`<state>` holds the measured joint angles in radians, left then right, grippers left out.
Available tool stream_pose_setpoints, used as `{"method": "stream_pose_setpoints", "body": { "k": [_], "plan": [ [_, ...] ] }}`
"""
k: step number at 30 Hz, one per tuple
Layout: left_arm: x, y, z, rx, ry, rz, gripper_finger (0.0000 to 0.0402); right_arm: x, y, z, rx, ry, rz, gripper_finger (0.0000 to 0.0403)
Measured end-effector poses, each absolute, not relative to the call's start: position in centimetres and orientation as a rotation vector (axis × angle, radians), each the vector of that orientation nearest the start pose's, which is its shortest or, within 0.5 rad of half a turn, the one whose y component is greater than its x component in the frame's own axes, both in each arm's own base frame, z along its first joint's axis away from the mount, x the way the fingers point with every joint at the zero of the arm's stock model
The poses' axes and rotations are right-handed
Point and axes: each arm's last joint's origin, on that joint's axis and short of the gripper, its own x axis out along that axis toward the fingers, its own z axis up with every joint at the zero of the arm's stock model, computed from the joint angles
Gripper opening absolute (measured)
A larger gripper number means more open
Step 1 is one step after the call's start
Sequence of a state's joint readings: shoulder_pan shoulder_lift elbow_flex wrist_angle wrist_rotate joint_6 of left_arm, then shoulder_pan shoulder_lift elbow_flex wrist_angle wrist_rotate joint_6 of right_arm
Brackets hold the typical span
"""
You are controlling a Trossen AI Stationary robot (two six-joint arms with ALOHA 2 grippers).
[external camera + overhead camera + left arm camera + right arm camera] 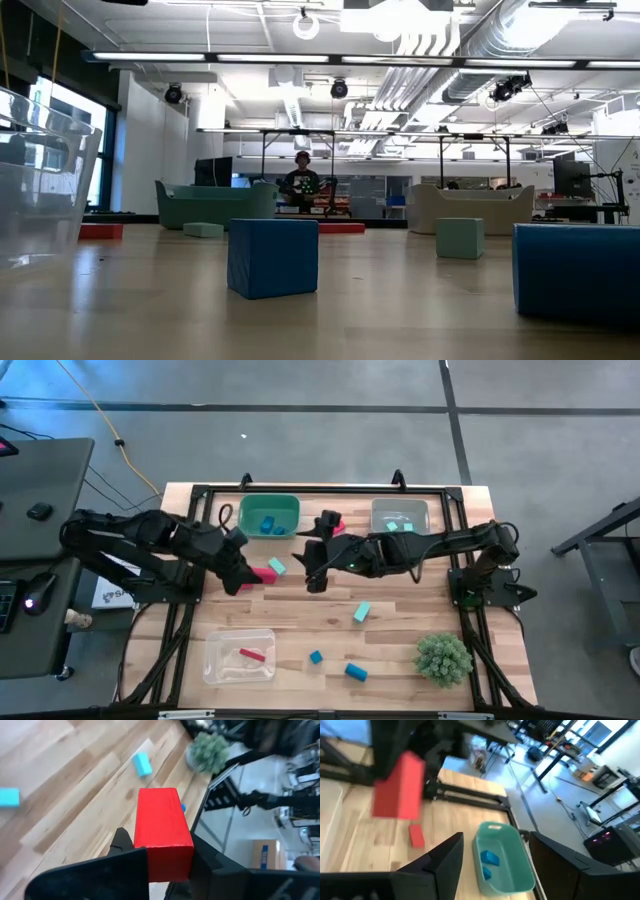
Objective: Sort & place blocks by color
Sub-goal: Put the red block into the transparent bin
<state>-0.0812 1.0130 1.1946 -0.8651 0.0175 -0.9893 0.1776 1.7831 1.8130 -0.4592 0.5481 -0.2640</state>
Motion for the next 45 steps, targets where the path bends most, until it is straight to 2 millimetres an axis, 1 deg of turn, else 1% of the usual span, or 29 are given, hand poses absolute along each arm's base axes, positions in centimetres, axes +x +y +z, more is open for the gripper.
{"method": "stream_pose_setpoints", "body": {
  "k": [4, 9, 16, 20, 26, 32, 36, 40, 45],
  "plan": [
    [18.5, -3.0, 36.2, -0.919, 0.74, 0.285, 0.0033, 38.9, 5.4, 39.9, -0.411, 0.456, -0.327, 0.0216],
    [18.9, -5.1, 35.3, -0.928, 0.816, 0.303, 0.0033, 38.2, 5.3, 40.7, -0.375, 0.439, -0.346, 0.0216],
    [19.8, -9.1, 33.4, -0.926, 0.968, 0.289, 0.0032, 37.9, 5.1, 40.4, -0.393, 0.478, -0.36, 0.0216],
    [20.4, -11.3, 31.8, -0.906, 1.06, 0.321, 0.0032, 37.8, 5.1, 40.1, -0.4, 0.512, -0.355, 0.0216],
    [21.2, -14.2, 29.3, -0.875, 1.18, 0.361, 0.0032, 37.6, 5.1, 39.7, -0.356, 0.542, -0.361, 0.0216],
    [21.9, -16.4, 26.8, -0.831, 1.299, 0.394, 0.0032, 37.4, 5.1, 39.4, -0.343, 0.578, -0.359, 0.0216],
    [22.2, -17.7, 25.1, -0.803, 1.383, 0.41, 0.0032, 37.3, 5.2, 39.3, -0.333, 0.587, -0.317, 0.0216],
    [22.4, -18.6, 23.7, -0.776, 1.458, 0.418, 0.0032, 37.4, 5.2, 39.2, -0.286, 0.582, -0.309, 0.0216],
    [22.5, -19.4, 22.5, -0.743, 1.497, 0.436, 0.0032, 37.3, 5.1, 39.1, -0.264, 0.594, -0.313, 0.0216]
  ]
}}
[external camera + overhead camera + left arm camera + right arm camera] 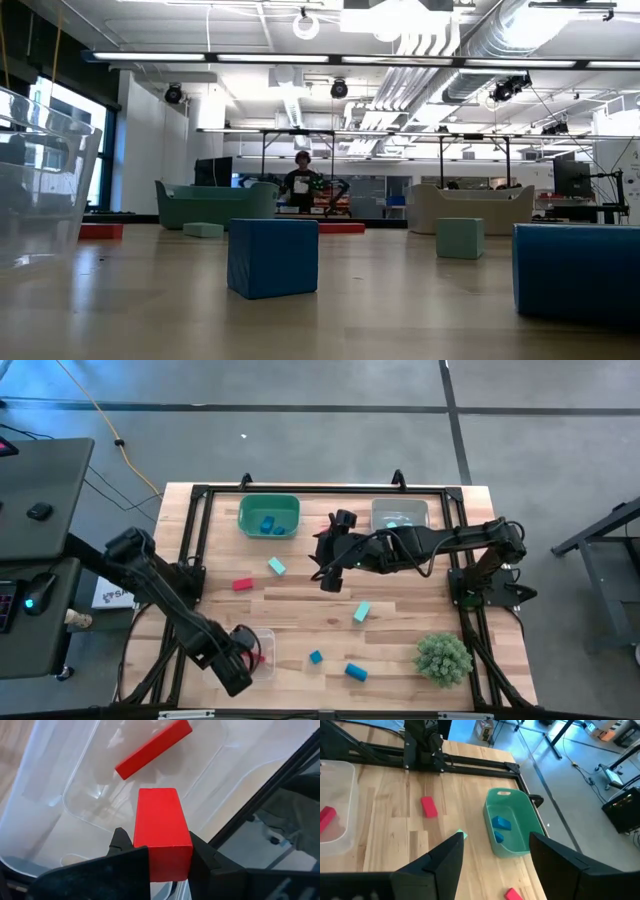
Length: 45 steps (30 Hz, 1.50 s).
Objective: Sort & place blocks by color
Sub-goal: Put the red block into the transparent bin, then put the blue block into the green bin
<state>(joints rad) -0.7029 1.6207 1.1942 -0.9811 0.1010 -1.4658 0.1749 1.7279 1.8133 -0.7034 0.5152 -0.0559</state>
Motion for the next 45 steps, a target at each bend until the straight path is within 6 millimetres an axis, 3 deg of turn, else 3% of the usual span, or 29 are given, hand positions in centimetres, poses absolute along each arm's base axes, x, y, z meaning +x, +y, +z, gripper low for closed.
{"method": "stream_pose_setpoints", "body": {
  "k": [11, 24, 30, 37, 45],
  "plan": [
    [22.9, -20.5, 19.7, -0.676, 1.602, 0.462, 0.0032, 37.2, 5.1, 38.9, -0.254, 0.615, -0.306, 0.0216],
    [23.1, -20.6, 19.0, -0.672, 1.613, 0.487, 0.0036, 36.7, 5.1, 38.3, -0.264, 0.685, -0.303, 0.0216],
    [23.1, -20.7, 19.0, -0.676, 1.647, 0.46, 0.0081, 36.4, 5.1, 38.0, -0.264, 0.729, -0.296, 0.0216],
    [23.1, -20.7, 19.0, -0.657, 1.653, 0.437, 0.0139, 36.2, 5.6, 37.6, -0.15, 0.764, -0.224, 0.0216],
    [23.0, -20.4, 19.9, -0.625, 1.646, 0.353, 0.0156, 35.8, 5.9, 37.1, 0.022, 0.836, -0.151, 0.0216]
  ]
}}
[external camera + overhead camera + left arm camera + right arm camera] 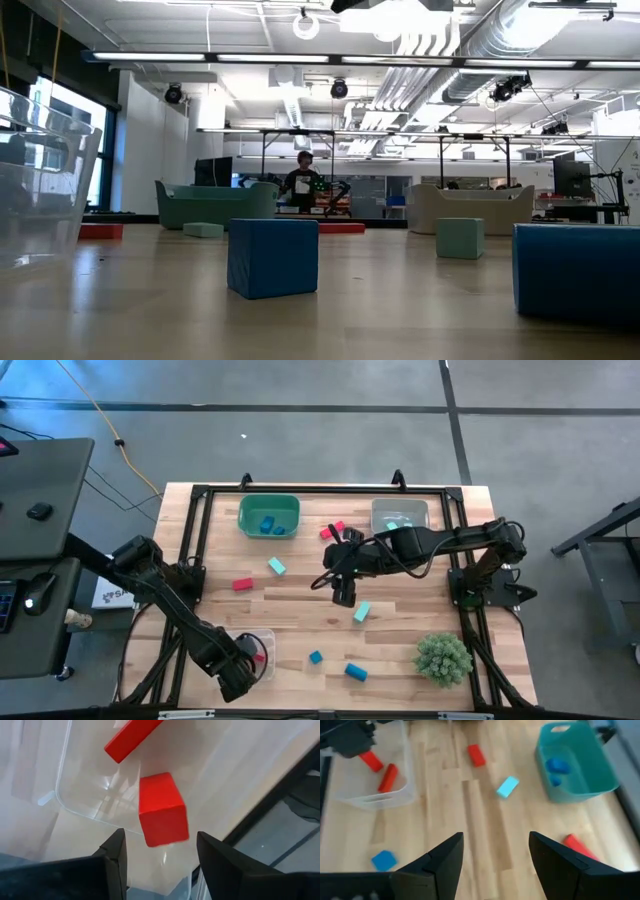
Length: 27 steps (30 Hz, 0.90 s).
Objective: Sort & place blocks by color
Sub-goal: Put the blue block into the green bin
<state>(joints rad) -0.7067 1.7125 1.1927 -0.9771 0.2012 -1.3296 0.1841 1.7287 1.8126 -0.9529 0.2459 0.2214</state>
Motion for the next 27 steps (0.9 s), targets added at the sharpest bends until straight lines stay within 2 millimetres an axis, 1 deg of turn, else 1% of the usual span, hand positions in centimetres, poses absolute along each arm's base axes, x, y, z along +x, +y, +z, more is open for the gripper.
{"method": "stream_pose_setpoints", "body": {
  "k": [7, 12, 16, 21, 27],
  "plan": [
    [22.3, -19.6, 22.4, -0.612, 1.569, 0.259, 0.0156, 35.7, 6.4, 37.1, 0.193, 0.871, -0.032, 0.0216],
    [21.8, -18.9, 24.2, -0.576, 1.474, 0.205, 0.0157, 35.6, 6.9, 37.0, 0.356, 0.903, -0.015, 0.0216],
    [21.3, -18.3, 25.5, -0.545, 1.404, 0.169, 0.0157, 35.2, 8.1, 36.9, 0.43, 0.931, -0.021, 0.0216],
    [20.7, -17.5, 27.0, -0.484, 1.295, 0.134, 0.0157, 34.7, 9.8, 36.3, 0.515, 0.975, -0.054, 0.0216],
    [20.6, -16.1, 28.4, -0.449, 1.165, 0.171, 0.0157, 33.9, 11.7, 35.4, 0.596, 1.009, -0.138, 0.0216]
  ]
}}
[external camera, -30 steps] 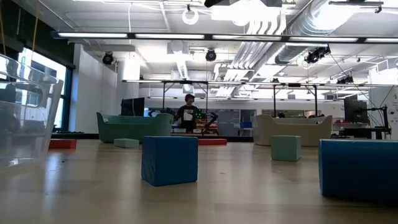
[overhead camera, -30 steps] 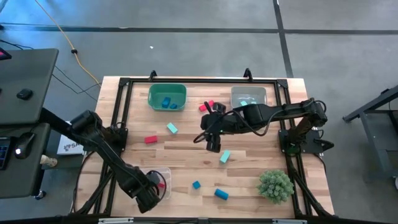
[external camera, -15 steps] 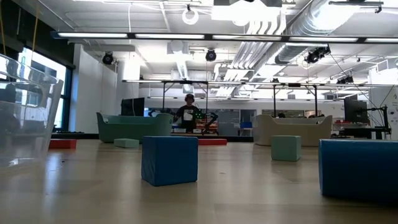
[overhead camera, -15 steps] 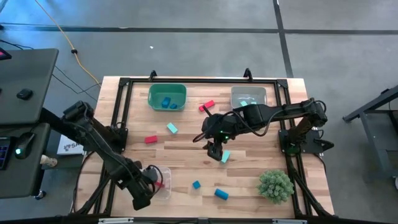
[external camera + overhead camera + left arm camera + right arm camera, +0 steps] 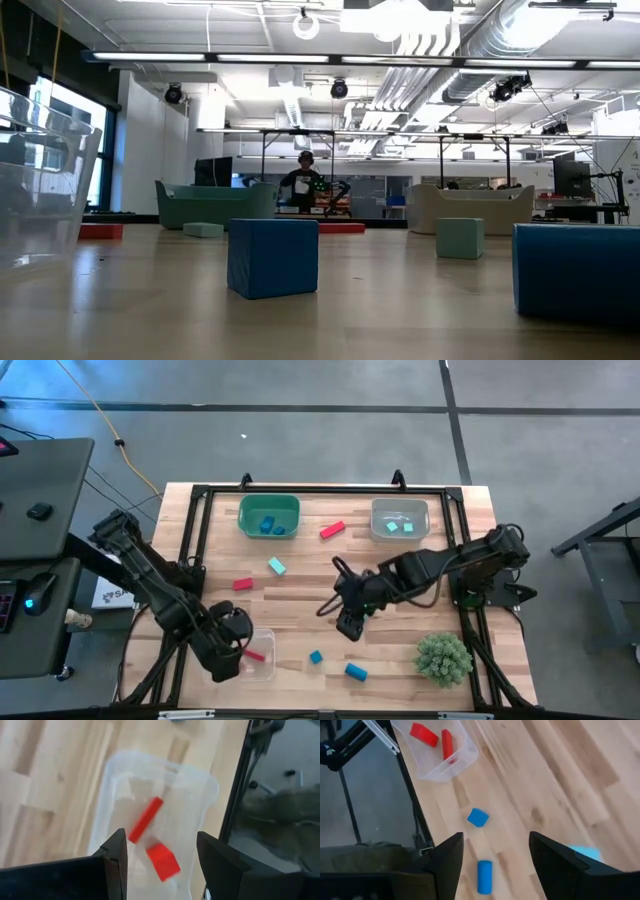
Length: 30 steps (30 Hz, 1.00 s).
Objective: Sort & place blocks by color
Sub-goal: Put the blue block into the green bin
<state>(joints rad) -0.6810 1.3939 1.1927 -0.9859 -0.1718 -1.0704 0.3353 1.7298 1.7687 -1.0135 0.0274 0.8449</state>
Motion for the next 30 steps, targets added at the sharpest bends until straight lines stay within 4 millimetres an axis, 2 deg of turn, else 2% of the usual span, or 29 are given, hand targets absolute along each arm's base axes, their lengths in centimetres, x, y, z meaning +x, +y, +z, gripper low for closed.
{"method": "stream_pose_setpoints", "body": {
  "k": [8, 14, 30],
  "plan": [
    [20.9, -14.5, 29.4, -0.419, 1.081, 0.199, 0.0157, 32.7, 14.3, 33.5, 0.654, 1.037, -0.243, 0.0216],
    [21.3, -13.8, 29.4, -0.409, 1.069, 0.215, 0.0157, 32.2, 16.7, 30.9, 0.649, 1.115, -0.269, 0.0216],
    [21.3, -13.8, 29.4, -0.391, 1.077, 0.197, 0.0157, 33.3, 21.2, 24.3, 0.541, 1.25, -0.301, 0.0216]
  ]
}}
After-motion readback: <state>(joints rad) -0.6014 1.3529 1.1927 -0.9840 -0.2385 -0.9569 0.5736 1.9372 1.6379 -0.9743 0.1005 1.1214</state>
